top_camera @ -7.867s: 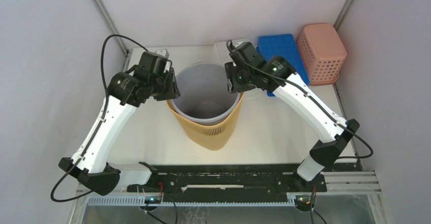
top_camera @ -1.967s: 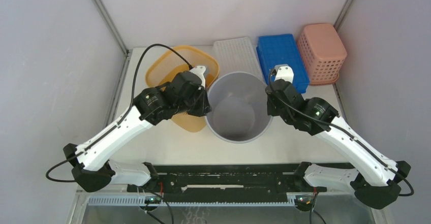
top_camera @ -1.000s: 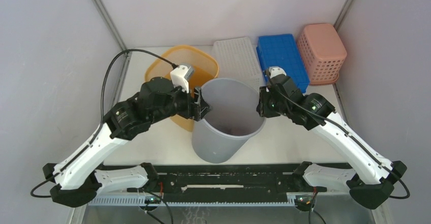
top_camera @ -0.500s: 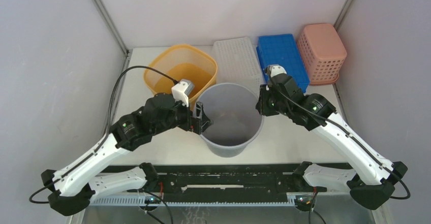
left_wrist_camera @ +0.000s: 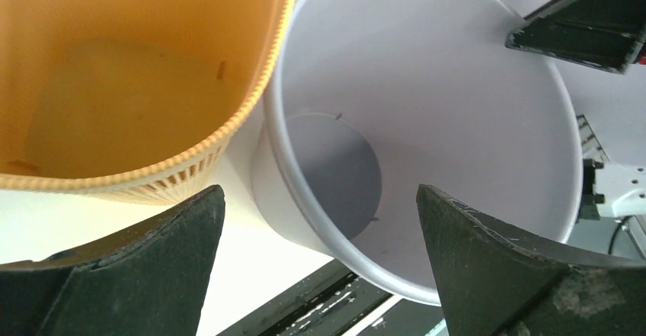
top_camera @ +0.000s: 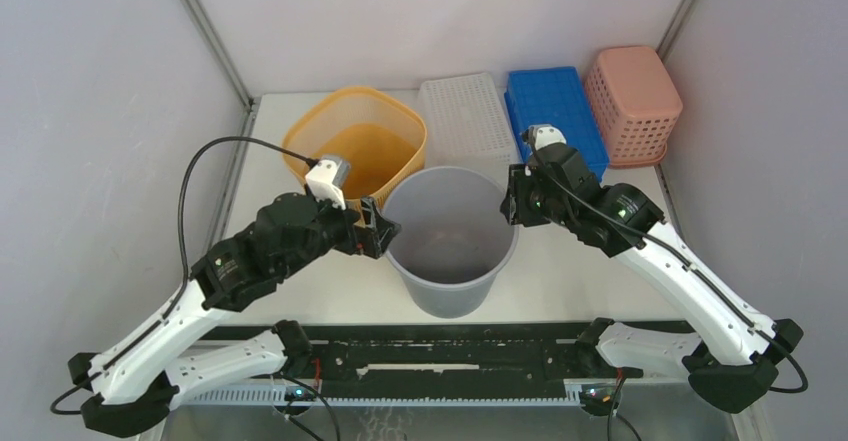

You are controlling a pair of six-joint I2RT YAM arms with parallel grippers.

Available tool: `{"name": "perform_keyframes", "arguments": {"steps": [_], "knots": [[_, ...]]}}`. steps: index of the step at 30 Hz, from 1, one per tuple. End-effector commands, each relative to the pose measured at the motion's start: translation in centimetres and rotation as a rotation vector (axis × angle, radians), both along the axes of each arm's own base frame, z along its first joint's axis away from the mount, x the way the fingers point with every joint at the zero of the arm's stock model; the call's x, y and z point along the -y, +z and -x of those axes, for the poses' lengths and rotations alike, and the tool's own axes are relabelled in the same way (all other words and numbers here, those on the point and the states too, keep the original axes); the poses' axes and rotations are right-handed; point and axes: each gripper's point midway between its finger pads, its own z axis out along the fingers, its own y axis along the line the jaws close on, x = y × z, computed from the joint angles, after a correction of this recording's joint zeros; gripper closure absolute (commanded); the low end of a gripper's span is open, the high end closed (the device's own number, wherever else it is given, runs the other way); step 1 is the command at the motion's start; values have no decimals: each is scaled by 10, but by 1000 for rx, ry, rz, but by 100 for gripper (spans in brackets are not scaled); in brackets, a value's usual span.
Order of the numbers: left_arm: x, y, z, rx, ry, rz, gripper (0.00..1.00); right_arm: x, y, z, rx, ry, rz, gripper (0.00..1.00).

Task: Turn the large container upside down
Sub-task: Place the container at the center of the board, then move the container to the center of the board.

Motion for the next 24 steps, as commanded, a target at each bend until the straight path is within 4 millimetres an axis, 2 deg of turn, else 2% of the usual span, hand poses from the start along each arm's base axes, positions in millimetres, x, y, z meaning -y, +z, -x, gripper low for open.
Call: {"name": "perform_keyframes", "arguments": {"steps": [1, 3, 5, 15, 19, 24], "knots": [[-14, -10, -11, 0, 110, -5, 0, -4, 25, -6, 63, -12, -60, 49], [-17, -18, -10, -16, 126, -8, 0, -3, 28, -5, 70, -16, -64, 41], [-20, -26, -10, -28, 143, -10, 0, 0, 30, -5, 76, -21, -65, 38], [-50, -55, -18, -77, 315, -36, 14, 5, 39, 0, 92, -24, -79, 36], [-56, -58, -20, -80, 347, -26, 19, 6, 39, 1, 90, -22, -79, 36], [-59, -52, -21, -54, 358, 10, 19, 7, 38, 2, 84, -19, -74, 36]]}}
